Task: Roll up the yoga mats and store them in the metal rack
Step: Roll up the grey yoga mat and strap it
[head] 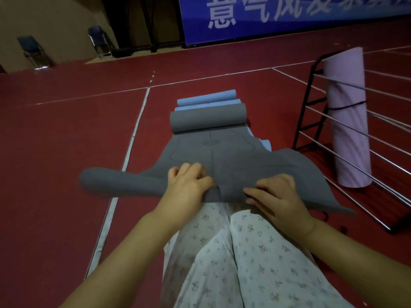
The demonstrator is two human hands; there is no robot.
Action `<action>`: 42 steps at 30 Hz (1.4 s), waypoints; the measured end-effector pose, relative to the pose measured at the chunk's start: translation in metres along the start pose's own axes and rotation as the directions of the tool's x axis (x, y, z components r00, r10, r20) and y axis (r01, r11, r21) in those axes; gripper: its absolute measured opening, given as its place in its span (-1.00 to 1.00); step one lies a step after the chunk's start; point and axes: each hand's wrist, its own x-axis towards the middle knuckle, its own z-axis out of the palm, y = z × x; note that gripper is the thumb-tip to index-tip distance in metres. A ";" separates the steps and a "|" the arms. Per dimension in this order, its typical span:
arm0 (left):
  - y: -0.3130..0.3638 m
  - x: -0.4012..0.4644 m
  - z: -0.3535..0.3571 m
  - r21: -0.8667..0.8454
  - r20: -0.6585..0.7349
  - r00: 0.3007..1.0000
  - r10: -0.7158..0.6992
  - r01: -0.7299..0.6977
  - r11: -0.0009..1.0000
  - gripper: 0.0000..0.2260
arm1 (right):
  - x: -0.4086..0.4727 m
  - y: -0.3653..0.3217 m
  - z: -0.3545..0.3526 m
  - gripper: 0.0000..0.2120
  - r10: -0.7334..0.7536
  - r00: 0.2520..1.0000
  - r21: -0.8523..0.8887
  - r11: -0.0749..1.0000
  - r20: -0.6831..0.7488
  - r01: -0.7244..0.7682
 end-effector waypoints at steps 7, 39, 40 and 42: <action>0.019 -0.002 0.000 0.103 0.141 0.984 -0.108 0.094 0.990 -0.86 | 0.021 -0.031 0.005 -0.74 0.185 0.983 -0.244 0.954 0.016 -0.176; 0.037 -0.044 -0.004 -0.542 0.352 0.890 -0.291 0.447 0.712 -0.85 | 0.005 -0.045 -0.028 -0.80 0.383 0.738 0.121 0.841 0.556 -0.527; 0.036 -0.042 -0.003 -0.535 0.375 0.873 -0.310 0.477 0.697 -0.86 | 0.006 -0.045 -0.025 -0.83 0.416 0.719 0.101 0.826 0.557 -0.555; 0.033 -0.037 -0.004 -0.504 0.428 0.838 -0.338 0.531 0.681 -0.90 | 0.008 -0.044 -0.020 -0.84 0.472 0.679 0.077 0.787 0.562 -0.612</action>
